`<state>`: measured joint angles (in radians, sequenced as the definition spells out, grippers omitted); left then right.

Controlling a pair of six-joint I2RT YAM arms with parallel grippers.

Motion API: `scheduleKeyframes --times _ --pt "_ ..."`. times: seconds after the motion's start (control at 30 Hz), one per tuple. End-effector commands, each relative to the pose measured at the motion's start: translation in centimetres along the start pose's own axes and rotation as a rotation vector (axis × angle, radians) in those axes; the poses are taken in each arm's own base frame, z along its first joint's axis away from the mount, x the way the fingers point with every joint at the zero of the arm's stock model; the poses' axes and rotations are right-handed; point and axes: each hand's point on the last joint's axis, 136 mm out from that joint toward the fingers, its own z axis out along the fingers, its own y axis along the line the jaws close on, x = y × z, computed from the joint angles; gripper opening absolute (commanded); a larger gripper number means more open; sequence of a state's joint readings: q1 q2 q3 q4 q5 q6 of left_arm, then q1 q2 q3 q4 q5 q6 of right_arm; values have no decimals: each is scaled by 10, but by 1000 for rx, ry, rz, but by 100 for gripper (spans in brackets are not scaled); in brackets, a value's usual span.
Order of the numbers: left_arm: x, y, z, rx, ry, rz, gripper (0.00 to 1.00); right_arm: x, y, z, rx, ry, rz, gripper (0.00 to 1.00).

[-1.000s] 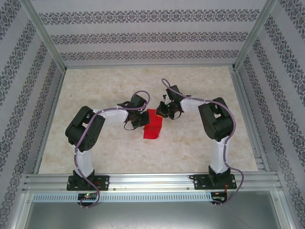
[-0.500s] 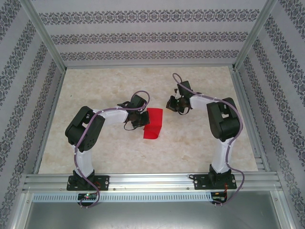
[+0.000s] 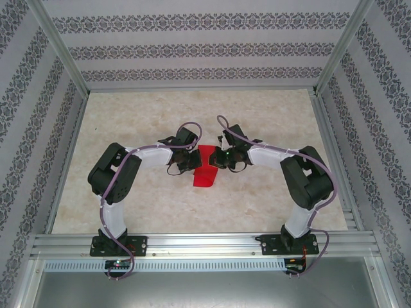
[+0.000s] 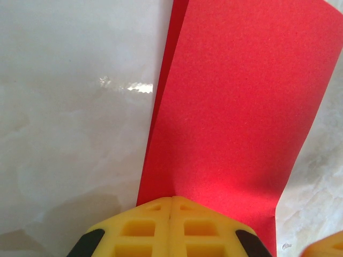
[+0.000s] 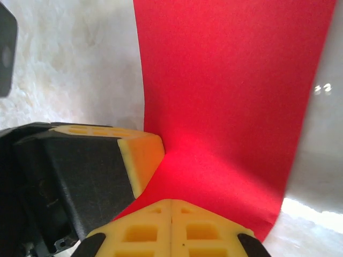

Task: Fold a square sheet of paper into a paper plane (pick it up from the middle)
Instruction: Fold the square sheet of paper in half at the center of the table.

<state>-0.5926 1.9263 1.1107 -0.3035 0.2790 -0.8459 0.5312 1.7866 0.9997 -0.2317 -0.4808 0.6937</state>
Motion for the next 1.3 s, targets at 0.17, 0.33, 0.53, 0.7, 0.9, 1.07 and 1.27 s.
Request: scheduleKeyframes --times 0.17,0.33,0.53,0.7,0.9,1.07,1.27 --pt "69 107 28 -379 188 -77 0 30 -18 21 17 83 37 0" --pt "69 108 28 -384 186 -79 0 50 -34 22 41 124 44 0" --pt "71 110 29 -389 187 -82 0 79 -56 15 78 160 70 0" --pt "69 109 29 -387 184 -80 0 82 -58 -1 85 146 59 0" --pt "68 108 27 -387 182 -76 0 46 -5 -15 3 69 -13 0" --pt "68 107 28 -386 184 -76 0 42 3 3 -8 95 -20 0" --pt "67 107 27 -388 182 -76 0 60 -11 23 13 147 -3 0"
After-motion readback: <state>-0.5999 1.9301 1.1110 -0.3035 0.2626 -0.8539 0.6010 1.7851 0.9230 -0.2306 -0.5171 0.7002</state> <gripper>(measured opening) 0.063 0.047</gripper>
